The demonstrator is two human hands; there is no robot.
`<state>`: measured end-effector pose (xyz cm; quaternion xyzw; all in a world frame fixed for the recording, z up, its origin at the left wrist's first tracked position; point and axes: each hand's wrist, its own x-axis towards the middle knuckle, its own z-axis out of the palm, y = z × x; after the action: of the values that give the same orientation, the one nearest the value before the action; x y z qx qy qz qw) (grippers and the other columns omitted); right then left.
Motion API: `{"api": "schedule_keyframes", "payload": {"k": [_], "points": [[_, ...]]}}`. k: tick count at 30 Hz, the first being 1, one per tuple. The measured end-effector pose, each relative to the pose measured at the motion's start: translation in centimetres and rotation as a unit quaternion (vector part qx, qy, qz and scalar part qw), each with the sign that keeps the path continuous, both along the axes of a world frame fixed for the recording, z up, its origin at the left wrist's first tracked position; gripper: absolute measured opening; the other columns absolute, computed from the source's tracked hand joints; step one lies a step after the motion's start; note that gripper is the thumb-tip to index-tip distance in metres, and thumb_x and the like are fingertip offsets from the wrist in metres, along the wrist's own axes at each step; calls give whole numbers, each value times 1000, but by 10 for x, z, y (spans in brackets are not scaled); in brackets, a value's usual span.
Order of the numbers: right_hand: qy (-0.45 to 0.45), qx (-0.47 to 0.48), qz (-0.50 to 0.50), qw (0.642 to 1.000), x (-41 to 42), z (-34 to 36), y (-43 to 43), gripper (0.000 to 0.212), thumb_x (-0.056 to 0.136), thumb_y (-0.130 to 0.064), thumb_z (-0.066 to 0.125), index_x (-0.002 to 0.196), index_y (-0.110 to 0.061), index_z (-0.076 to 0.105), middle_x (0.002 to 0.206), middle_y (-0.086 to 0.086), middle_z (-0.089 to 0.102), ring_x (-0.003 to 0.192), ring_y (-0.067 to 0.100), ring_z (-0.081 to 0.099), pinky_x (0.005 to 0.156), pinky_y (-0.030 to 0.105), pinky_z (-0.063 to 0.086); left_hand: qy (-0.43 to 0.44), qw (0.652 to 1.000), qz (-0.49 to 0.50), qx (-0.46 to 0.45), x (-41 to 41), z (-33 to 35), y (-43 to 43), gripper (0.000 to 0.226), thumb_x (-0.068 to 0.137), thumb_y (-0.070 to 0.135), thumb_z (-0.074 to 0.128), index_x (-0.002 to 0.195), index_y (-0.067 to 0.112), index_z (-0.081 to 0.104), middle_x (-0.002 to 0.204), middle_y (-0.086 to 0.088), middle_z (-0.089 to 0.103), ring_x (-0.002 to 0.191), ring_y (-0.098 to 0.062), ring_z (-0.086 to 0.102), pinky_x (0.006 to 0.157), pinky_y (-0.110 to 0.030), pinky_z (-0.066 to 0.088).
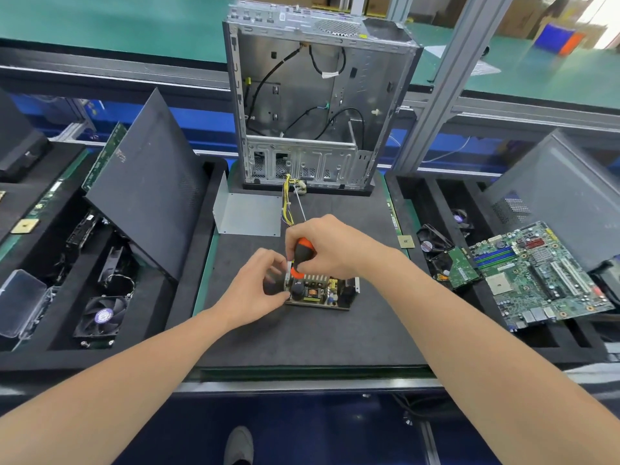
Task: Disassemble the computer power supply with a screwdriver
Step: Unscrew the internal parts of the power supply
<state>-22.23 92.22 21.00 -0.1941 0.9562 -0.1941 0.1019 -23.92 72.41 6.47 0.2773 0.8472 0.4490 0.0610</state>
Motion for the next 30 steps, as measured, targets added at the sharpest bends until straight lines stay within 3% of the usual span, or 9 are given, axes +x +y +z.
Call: {"api": "schedule_keyframes", "payload": {"k": [3, 6, 9, 11, 14, 19, 22, 26, 30], "points": [[-18, 31, 61, 998, 1, 6, -6, 25, 77, -8, 73, 86, -31, 71, 84, -8, 68, 82, 14, 62, 69, 30, 51, 20, 998, -49, 26, -5, 22, -1, 59, 79, 8, 81, 108, 53, 58, 118, 14, 57, 115, -8, 57, 94, -14, 47], [-44, 42, 66, 996, -1, 14, -12, 31, 77, 1, 69, 81, -30, 73, 82, -6, 69, 80, 16, 64, 67, 33, 56, 25, 994, -98, -32, -12, 39, -4, 62, 84, 11, 78, 95, 68, 57, 121, 29, 59, 118, 0, 49, 98, -8, 35], [-64, 48, 44, 996, -2, 20, -16, 22, 80, -5, 68, 88, -26, 71, 88, -3, 69, 84, 20, 65, 70, 39, 58, -11, 993, -98, -58, -17, 44, -3, 34, 93, 30, 77, 94, 59, 61, 116, 19, 68, 113, -4, 58, 98, -22, 44], [-28, 78, 12, 996, 1, 18, -23, 7, 84, -25, 67, 91, -23, 65, 82, -4, 62, 82, 24, 62, 57, 35, 49, -32, 995, -75, -62, -18, 43, -1, 20, 94, 31, 77, 95, 46, 64, 108, 4, 71, 103, -14, 63, 90, -33, 47], [84, 186, -82, 975, 4, 8, -39, 39, 95, -55, 52, 81, -19, 52, 69, -1, 43, 67, 30, 52, 51, 29, 28, -53, 995, -51, -74, -19, 40, 3, 7, 94, 26, 78, 99, 27, 73, 102, 7, 71, 96, -12, 66, 84, -30, 50], [25, 138, -142, 980, -2, -1, -50, 25, 97, -30, 58, 85, -11, 47, 73, 3, 42, 74, 35, 58, 59, 34, 40, -82, 987, -81, -111, -24, 41, 3, 10, 88, 43, 76, 88, 42, 66, 86, 27, 68, 76, 5, 61, 63, -13, 42], [-10, 128, -98, 987, -5, 6, -39, 18, 93, -26, 62, 94, -8, 59, 83, 8, 58, 73, 35, 62, 50, 28, 36, -86, 987, -117, -68, -25, 46, 1, 15, 85, 57, 70, 93, 44, 68, 88, 26, 70, 75, 4, 59, 67, -9, 42], [-28, 113, 15, 993, -12, 14, -19, 6, 92, -24, 64, 90, -21, 60, 78, -2, 61, 72, 25, 61, 50, 28, 38, -84, 988, -105, -69, -28, 46, 3, 24, 84, 75, 59, 88, 52, 60, 80, 25, 64, 68, 0, 51, 63, -14, 42], [-33, 109, 152, 982, -21, 17, -16, 11, 81, -16, 71, 90, -19, 67, 82, -1, 66, 75, 18, 59, 59, 31, 48, -132, 977, -138, -96, -29, 47, 7, 26, 97, 60, 61, 109, 40, 71, 105, 16, 74, 94, -2, 66, 85, -24, 54]]}}
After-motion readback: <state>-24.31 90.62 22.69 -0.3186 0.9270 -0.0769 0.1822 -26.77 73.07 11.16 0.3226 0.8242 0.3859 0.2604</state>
